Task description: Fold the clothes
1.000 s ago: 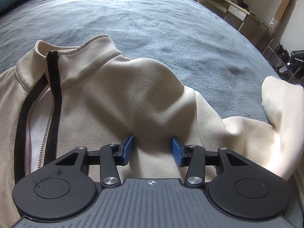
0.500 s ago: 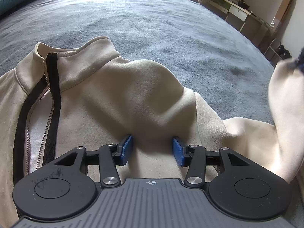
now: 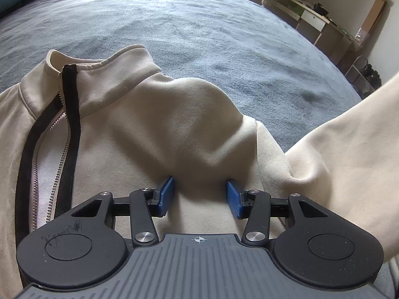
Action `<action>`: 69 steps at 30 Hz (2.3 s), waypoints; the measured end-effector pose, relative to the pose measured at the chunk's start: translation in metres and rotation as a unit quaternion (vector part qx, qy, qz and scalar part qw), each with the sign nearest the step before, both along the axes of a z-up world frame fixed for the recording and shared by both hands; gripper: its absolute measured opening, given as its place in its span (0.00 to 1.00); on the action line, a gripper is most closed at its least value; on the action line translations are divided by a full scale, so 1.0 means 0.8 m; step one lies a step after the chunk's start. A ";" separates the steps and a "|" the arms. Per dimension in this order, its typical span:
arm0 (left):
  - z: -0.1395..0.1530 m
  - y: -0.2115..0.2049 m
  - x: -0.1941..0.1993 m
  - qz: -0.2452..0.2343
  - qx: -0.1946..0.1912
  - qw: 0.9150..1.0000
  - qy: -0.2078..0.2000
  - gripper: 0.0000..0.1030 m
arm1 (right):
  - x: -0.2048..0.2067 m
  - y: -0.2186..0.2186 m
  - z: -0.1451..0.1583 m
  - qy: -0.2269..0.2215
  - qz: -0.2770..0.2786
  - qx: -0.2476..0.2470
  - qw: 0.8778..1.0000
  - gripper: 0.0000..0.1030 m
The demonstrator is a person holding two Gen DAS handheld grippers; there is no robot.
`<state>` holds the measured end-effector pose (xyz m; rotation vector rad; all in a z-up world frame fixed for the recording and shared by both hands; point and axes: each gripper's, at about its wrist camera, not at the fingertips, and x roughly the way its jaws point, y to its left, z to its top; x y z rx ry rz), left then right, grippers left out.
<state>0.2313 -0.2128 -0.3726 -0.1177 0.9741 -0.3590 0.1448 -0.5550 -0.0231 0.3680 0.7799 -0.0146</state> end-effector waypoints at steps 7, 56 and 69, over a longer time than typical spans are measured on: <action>0.001 0.006 0.006 0.008 -0.015 1.000 0.017 0.45 | -0.067 -0.057 -0.085 0.057 -0.103 -0.078 0.990 0.10; 0.073 0.542 -0.224 0.443 -0.053 0.893 0.053 0.46 | 0.100 0.871 -0.247 -0.107 0.630 -0.072 0.766 0.56; 0.064 0.599 -0.276 0.452 -0.094 0.885 0.067 0.46 | 0.030 1.077 -0.420 -0.129 0.787 -0.336 0.501 0.45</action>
